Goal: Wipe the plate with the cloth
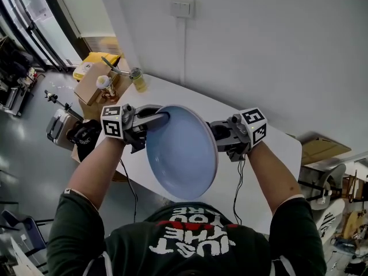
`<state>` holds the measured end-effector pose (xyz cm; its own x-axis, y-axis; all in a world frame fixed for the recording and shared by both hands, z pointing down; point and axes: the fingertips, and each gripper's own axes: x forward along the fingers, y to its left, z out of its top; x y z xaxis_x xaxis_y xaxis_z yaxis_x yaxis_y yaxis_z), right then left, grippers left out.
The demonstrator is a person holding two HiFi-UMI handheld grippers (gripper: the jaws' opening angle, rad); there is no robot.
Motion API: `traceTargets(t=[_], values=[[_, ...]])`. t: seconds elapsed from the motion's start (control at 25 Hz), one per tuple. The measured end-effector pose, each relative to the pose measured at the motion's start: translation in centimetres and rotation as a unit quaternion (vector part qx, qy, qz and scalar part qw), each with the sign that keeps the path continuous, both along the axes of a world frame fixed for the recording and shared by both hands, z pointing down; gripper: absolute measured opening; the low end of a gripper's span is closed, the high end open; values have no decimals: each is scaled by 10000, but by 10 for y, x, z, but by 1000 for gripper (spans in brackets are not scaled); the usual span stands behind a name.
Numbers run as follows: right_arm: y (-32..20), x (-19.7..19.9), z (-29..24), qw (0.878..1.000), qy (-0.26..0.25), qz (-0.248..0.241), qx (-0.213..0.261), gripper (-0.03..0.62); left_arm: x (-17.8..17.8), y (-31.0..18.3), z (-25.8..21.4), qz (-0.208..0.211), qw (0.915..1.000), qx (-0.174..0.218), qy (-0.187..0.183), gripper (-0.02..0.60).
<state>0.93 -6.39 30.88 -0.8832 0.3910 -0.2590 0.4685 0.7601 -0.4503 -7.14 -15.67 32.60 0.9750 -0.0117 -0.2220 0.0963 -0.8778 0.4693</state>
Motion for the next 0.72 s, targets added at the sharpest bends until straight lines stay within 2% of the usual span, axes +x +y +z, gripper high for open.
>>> traceTargets(t=[0.12, 0.2, 0.32, 0.52, 0.72], values=[[20, 6, 0, 9997, 80, -230, 11, 83, -9, -11, -6, -386, 9988, -134, 261, 43], [31, 7, -1, 9992, -33, -370, -113, 83, -11, -12, -8, -499, 9976, -233, 429, 43], [43, 7, -3, 9974, -316, -551, -350, 83, -5, -3, -10, -439, 9962, -357, 659, 43], [61, -5, 9, 9935, -454, -823, -645, 83, 2, 7, -23, -381, 9914, -501, 1150, 43], [61, -23, 22, 9925, -511, -737, -829, 83, 9, 18, -32, -229, 9892, -546, 1344, 43]])
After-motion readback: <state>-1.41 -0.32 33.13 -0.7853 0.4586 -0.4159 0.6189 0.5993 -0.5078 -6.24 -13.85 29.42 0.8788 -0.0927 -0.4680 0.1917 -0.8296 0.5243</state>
